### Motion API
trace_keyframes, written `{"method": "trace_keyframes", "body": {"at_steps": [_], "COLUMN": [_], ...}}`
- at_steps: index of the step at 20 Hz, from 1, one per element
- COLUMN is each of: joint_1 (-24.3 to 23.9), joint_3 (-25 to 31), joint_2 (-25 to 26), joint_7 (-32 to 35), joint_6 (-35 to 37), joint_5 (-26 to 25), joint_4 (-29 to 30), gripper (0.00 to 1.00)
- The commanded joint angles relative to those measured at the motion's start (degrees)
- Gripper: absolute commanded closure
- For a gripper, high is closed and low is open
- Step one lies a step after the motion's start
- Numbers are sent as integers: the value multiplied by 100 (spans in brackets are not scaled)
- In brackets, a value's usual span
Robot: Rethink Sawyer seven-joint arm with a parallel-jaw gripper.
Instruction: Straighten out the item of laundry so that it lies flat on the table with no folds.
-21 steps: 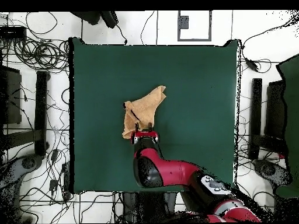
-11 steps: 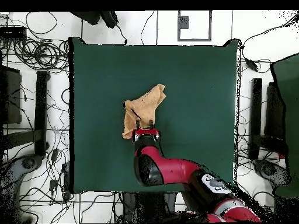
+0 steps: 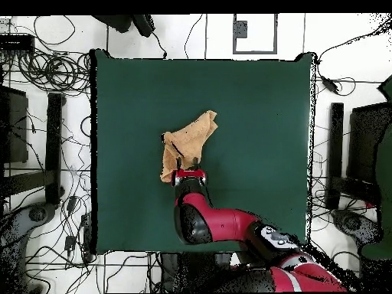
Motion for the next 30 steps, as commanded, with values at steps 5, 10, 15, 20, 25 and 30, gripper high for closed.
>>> {"method": "trace_keyframes", "body": {"at_steps": [5,10,15,20,25,30], "joint_1": [220,194,153,66,55,54], "joint_3": [340,340,334,428,447,456], "joint_2": [476,455,453,481,510,521], "joint_7": [1181,1246,1337,1397,1396,1394], "joint_6": [-370,-420,-557,-553,-562,-546], "joint_5": [162,270,358,340,320,317], "joint_4": [-577,-517,-447,-421,-433,-441], "gripper": [0,0,0,100,100,100]}}
